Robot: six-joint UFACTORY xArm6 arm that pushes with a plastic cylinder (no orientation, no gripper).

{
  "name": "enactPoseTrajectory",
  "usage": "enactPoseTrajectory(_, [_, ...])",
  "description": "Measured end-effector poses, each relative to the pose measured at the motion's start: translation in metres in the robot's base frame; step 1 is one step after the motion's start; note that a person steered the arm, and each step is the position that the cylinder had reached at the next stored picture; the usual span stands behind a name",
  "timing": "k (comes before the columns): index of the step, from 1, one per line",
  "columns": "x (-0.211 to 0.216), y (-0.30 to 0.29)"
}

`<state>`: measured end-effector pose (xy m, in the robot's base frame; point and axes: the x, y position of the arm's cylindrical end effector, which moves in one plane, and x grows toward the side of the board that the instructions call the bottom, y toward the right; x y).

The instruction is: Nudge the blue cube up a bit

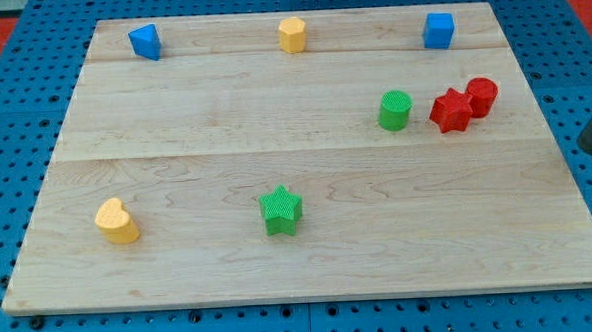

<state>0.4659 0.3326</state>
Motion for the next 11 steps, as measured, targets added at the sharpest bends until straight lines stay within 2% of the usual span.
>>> enactPoseTrajectory(2, [0.008, 0.000])
enactPoseTrajectory(4, [0.011, -0.103])
enactPoseTrajectory(5, [0.000, -0.103])
enactPoseTrajectory(6, [-0.051, -0.023])
enactPoseTrajectory(7, [-0.141, -0.014])
enactPoseTrajectory(8, [-0.179, -0.059])
enactPoseTrajectory(9, [-0.185, -0.067])
enactPoseTrajectory(11, [-0.194, -0.146])
